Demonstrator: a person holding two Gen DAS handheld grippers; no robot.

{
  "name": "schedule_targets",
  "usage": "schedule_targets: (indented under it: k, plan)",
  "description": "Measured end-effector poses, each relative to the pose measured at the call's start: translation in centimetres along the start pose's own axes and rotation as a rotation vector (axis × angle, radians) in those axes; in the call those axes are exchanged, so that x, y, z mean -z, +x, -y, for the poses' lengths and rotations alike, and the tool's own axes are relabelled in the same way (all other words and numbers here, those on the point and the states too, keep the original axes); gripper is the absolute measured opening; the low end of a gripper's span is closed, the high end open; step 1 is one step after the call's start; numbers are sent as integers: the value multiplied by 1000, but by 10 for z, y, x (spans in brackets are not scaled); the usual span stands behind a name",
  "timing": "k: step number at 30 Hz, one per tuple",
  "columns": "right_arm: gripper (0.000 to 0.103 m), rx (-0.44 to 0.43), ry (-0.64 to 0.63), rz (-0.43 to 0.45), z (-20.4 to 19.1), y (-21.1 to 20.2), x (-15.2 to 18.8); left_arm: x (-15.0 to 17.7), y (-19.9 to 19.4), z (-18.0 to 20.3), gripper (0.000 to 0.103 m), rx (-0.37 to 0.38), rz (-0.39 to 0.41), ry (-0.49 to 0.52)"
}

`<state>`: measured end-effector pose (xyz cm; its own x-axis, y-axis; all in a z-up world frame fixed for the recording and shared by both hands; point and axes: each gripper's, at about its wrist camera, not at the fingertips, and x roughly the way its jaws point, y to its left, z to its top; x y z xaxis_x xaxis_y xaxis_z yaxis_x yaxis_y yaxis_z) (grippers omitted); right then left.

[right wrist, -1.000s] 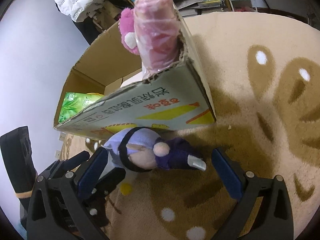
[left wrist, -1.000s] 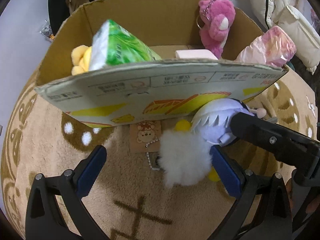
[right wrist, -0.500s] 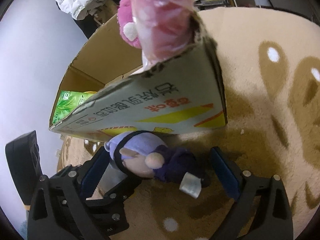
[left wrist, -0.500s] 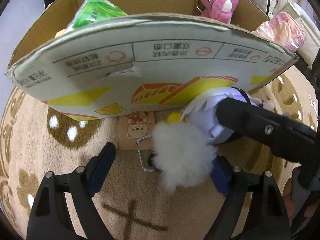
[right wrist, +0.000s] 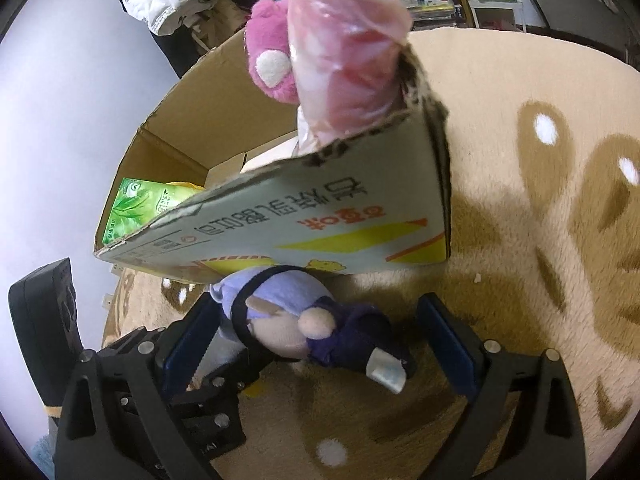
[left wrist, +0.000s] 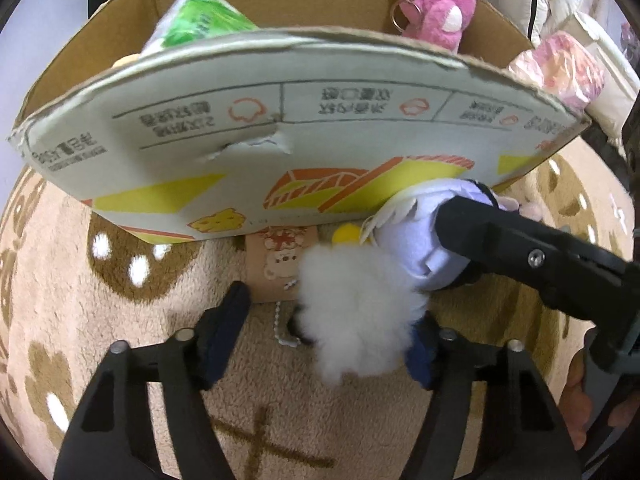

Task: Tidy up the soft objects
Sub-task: 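Close the left tool on the white fluffy chick while the right tool closes on the purple-haired doll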

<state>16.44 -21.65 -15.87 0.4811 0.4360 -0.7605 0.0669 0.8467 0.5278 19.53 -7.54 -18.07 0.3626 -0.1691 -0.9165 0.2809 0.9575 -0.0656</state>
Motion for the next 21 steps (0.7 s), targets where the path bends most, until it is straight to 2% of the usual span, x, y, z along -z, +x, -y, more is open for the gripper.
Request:
schedule_targets:
  k: [2, 4, 5, 7, 8, 13, 16, 21]
  plan:
    - [102, -3, 8, 2, 1, 0, 0, -1, -1, -4, 56, 17, 5, -18]
    - [102, 12, 11, 14, 1, -1, 1, -1, -1, -11, 42, 40, 18, -23]
    - [102, 21, 6, 22, 0, -2, 1, -1, -1, -14, 42, 52, 21, -25]
    - [95, 17, -12, 31, -3, -3, 1, -2, -3, -18, 40, 66, 24, -36]
    - [86, 2, -16, 33, -4, -4, 1, -2, -2, -20, 39, 70, 26, -38]
    - [82, -9, -18, 34, -6, -5, 1, -1, -10, -29, 38, 69, 41, -30]
    - [80, -12, -11, 33, -6, -6, 1, 0, -18, -24, 38, 39, 49, -20]
    - [78, -13, -2, 38, -10, -8, 4, 5, -29, -34, 38, 38, 68, -52]
